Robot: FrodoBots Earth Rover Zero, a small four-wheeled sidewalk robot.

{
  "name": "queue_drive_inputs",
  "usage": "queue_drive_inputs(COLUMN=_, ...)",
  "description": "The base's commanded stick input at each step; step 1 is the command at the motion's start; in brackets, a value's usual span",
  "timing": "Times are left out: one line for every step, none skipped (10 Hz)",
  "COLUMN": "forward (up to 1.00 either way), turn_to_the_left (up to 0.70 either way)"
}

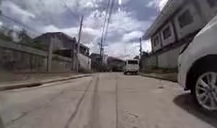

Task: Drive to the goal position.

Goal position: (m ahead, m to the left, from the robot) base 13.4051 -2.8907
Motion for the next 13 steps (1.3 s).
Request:
queue_drive_inputs(forward=0.50, turn_to_the_left=0.00)
queue_drive_inputs(forward=0.50, turn_to_the_left=0.00)
queue_drive_inputs(forward=0.50, turn_to_the_left=0.00)
queue_drive_inputs(forward=0.50, turn_to_the_left=0.00)
queue_drive_inputs(forward=0.50, turn_to_the_left=-0.41)
queue_drive_inputs(forward=0.50, turn_to_the_left=-0.50)
queue_drive_inputs(forward=0.50, turn_to_the_left=-0.50)
queue_drive_inputs(forward=0.50, turn_to_the_left=-0.50)
queue_drive_inputs(forward=0.50, turn_to_the_left=-0.50)
queue_drive_inputs(forward=0.50, turn_to_the_left=-0.50)
queue_drive_inputs(forward=0.50, turn_to_the_left=-0.50)
queue_drive_inputs(forward=0.50, turn_to_the_left=-0.50)
queue_drive_inputs(forward=0.50, turn_to_the_left=-0.50)
